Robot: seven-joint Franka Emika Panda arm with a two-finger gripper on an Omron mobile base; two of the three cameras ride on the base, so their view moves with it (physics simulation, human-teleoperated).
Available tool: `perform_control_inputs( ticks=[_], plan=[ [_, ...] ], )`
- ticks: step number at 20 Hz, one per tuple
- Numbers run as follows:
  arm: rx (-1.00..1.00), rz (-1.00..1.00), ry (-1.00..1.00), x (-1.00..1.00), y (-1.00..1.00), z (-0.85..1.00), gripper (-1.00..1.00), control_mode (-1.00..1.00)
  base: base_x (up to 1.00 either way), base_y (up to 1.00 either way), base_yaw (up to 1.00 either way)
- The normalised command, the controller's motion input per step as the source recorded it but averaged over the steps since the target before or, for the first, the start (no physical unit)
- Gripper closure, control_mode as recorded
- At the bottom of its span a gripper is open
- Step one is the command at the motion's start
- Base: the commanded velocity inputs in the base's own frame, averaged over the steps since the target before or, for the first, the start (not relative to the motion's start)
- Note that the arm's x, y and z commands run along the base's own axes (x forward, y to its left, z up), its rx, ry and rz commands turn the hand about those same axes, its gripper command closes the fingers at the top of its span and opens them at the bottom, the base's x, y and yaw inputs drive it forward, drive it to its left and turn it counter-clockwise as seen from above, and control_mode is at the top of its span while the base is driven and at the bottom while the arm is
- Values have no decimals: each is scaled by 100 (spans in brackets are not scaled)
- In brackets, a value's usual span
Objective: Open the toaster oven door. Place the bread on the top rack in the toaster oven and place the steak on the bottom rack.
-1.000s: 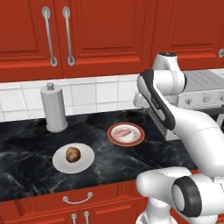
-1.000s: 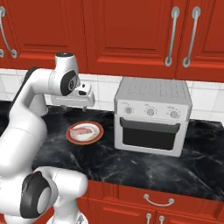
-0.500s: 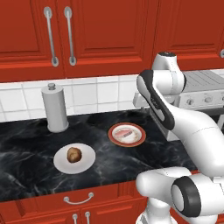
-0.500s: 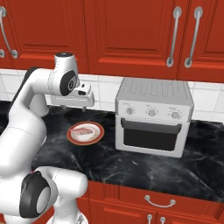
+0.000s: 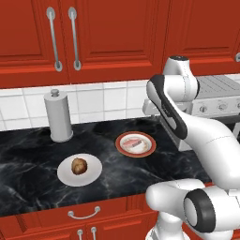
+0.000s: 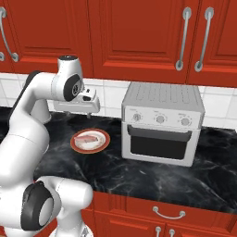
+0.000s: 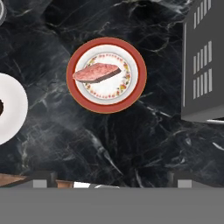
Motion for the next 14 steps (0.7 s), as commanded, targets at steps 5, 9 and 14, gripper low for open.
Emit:
perform_control_inputs(
  ticks=[5, 9, 14],
  plan=[
    [0, 0, 0, 0, 0, 0, -100, -100, 0, 0, 0],
    [0, 0, 0, 0, 0, 0, -100, -100, 0, 0, 0],
    [0, 0, 0, 0, 0, 0, -100, -100, 0, 0, 0]
  ],
)
